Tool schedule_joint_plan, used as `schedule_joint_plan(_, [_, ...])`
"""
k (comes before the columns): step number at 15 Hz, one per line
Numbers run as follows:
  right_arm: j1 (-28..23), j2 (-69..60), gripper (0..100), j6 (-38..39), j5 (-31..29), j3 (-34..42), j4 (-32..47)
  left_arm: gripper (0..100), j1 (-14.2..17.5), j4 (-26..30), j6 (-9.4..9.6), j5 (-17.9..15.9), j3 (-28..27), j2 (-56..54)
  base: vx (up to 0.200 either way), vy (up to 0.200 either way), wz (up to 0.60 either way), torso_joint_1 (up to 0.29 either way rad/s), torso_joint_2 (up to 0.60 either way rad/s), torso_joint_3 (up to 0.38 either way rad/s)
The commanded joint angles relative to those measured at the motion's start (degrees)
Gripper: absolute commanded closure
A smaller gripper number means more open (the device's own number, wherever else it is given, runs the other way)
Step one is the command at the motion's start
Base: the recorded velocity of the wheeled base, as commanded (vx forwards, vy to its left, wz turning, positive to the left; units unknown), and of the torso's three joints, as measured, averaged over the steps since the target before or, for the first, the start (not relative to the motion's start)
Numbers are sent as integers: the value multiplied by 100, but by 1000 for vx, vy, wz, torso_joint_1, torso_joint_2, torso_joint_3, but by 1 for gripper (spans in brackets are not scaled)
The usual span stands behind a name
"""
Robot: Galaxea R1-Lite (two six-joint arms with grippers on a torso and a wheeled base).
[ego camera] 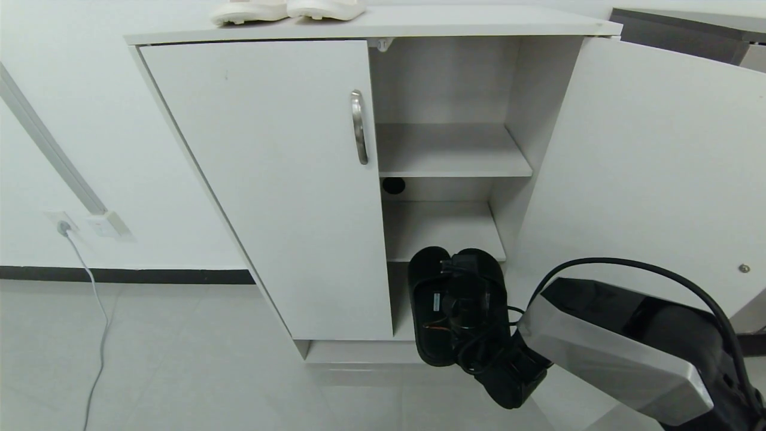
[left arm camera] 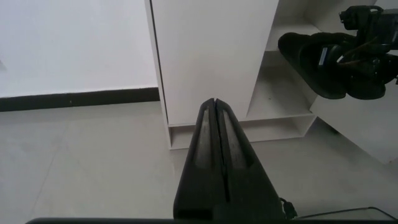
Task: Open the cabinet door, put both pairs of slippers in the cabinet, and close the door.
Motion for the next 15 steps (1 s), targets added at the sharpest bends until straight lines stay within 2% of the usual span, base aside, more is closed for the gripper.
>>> schedule_joint_plan(1, [0,-41,100,0,4,-4,0,100,0,0,-3,1,2,7,200,0,0,-7,2,2])
schedule_joint_plan(9, [44,-41,100,-53,21,-13,17,100,0,0,-3,10,2,7,200,0,0,3,2,1])
schedule_joint_plan(13, [35,-6,100,-97,65,-66,79,100,0,0,-12,10,2,7,0,0,0,0,0,0])
schedule_joint_plan(15, [0,-6,100,-88,171,-285,431,100,0,0,-12,10,2,7,0,0,0,0,0,0])
